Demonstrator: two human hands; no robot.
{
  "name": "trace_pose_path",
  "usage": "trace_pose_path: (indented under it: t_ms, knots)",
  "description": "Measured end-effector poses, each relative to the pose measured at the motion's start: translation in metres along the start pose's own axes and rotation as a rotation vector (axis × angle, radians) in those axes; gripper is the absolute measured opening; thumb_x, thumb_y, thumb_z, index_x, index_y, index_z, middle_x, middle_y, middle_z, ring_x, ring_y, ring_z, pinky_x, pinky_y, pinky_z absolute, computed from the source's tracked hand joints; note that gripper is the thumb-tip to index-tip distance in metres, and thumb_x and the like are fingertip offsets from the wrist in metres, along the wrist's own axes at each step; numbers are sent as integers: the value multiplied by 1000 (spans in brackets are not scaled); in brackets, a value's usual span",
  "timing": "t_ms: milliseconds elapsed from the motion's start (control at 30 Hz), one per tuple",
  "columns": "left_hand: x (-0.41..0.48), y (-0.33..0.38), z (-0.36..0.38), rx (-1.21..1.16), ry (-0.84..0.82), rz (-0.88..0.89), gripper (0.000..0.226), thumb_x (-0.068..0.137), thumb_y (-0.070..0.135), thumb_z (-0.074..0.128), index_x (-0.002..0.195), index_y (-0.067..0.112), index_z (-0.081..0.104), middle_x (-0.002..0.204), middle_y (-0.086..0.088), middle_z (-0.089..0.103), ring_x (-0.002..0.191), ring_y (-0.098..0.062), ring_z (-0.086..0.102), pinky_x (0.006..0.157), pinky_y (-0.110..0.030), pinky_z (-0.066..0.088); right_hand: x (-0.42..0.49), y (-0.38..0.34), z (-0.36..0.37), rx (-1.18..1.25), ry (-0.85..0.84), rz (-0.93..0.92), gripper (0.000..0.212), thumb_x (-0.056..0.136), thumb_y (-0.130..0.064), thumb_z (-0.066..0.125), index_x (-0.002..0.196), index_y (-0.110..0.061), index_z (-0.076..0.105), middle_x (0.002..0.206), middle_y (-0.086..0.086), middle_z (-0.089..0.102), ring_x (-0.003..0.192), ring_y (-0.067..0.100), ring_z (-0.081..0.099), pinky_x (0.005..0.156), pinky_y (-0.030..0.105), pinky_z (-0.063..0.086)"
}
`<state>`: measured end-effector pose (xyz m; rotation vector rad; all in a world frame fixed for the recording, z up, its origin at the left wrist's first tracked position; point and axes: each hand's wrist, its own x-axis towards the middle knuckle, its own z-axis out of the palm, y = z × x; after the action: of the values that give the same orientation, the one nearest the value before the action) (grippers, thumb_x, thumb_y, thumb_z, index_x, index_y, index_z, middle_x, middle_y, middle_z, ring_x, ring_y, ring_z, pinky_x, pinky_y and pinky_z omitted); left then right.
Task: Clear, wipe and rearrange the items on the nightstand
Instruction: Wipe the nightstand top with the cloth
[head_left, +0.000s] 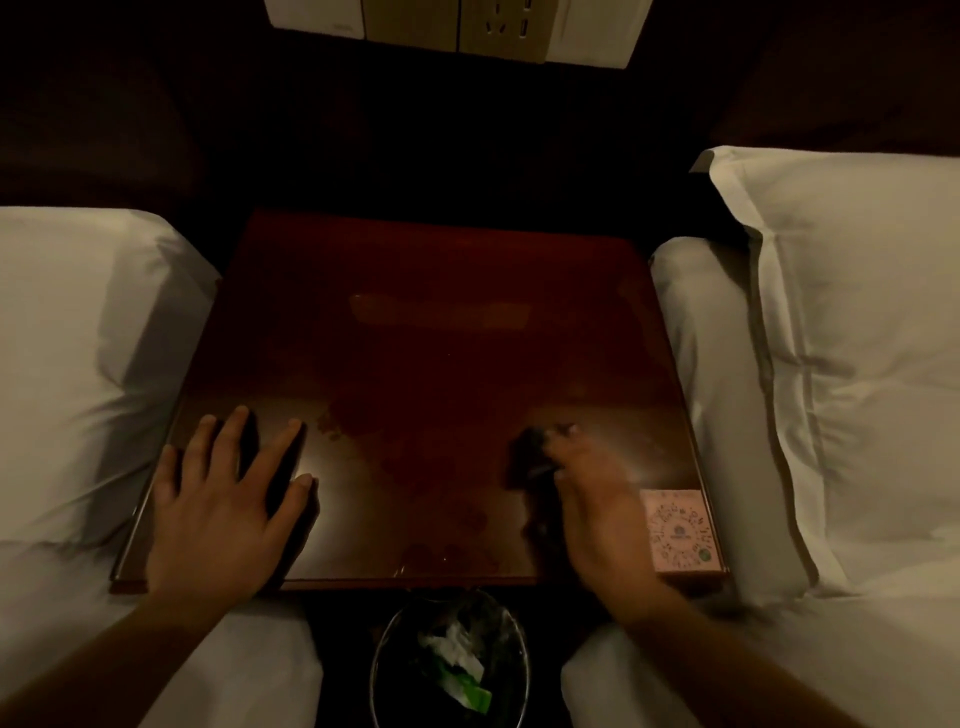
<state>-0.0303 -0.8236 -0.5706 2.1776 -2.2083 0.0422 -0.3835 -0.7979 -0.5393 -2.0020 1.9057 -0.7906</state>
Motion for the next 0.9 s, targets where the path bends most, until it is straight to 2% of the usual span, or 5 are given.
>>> trace_pose_path:
  t_ms: [133,333,467,667,900]
  knots:
    - [0,1,-1,-11,-5,-2,60,91,64,26,147,45,34,156,-10,32,145,-35,25,115,-56,17,-26,-2,14,-144,-323,-504,40,95,-24,56,135,-28,52,151,-7,45,146,18,29,116,39,29]
    - [-1,2,-4,-29,8,-4,59,91,63,29,147,44,36,155,-11,34,145,-35,26,115,-57,19,58,28,7,-128,-51,35,37,91,-7,61,128,-11,61,138,7,59,136,28,45,110,39,36]
    - [1,2,-3,-19,-1,-9,60,91,64,28,148,44,33,155,-11,34,146,-35,25,115,-58,18,76,18,21,-177,17,202,39,98,-24,53,136,-14,54,148,6,48,144,28,32,117,43,29]
    - [-1,5,-11,-18,-44,-8,61,91,63,27,147,41,38,155,-13,35,145,-37,26,114,-58,18,11,-67,48,-74,-265,-359,40,85,-5,61,123,-17,65,137,3,59,121,33,55,92,45,53]
    - [0,7,-16,-32,-78,-10,61,90,61,30,146,39,41,154,-15,36,145,-37,26,114,-58,18,40,-19,-24,204,83,95,39,98,-13,48,130,-34,54,135,-13,55,122,8,53,102,32,46]
